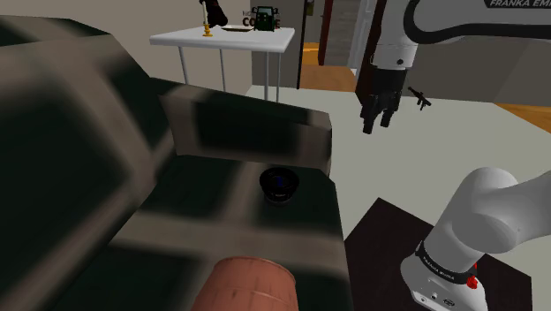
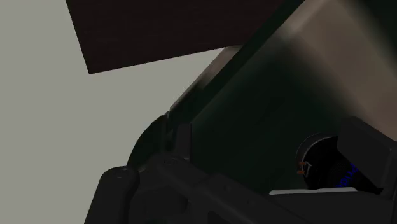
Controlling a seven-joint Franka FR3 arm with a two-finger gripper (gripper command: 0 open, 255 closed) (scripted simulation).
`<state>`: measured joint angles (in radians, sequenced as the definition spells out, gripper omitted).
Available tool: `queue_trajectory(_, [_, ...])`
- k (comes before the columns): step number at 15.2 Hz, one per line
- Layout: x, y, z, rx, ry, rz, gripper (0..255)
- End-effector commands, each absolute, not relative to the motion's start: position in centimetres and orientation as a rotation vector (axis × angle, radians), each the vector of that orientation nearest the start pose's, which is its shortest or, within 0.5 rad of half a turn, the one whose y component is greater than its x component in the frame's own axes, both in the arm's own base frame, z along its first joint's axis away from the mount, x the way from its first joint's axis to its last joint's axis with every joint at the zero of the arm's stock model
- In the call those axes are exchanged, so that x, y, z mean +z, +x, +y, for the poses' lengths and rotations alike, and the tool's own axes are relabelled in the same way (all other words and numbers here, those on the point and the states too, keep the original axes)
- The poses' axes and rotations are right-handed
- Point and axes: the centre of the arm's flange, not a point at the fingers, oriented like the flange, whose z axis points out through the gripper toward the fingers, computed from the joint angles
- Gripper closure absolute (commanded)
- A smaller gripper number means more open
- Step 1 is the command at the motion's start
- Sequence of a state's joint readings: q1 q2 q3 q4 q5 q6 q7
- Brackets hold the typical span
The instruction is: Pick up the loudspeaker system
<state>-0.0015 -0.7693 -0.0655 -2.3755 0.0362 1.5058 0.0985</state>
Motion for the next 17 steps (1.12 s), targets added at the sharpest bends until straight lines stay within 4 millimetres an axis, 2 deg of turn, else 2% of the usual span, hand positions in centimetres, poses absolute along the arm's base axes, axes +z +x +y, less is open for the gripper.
queue_trajectory(1, [57.1, 30.3, -2.1, 0.158, -3.05, 0.22, 0])
queue_trajectory(9, [51.2, 39.0, -1.1, 0.156, -2.941, -0.083, 0])
queue_trajectory(17, [45.8, 47.3, 2.4, 0.152, -2.804, -0.366, 0])
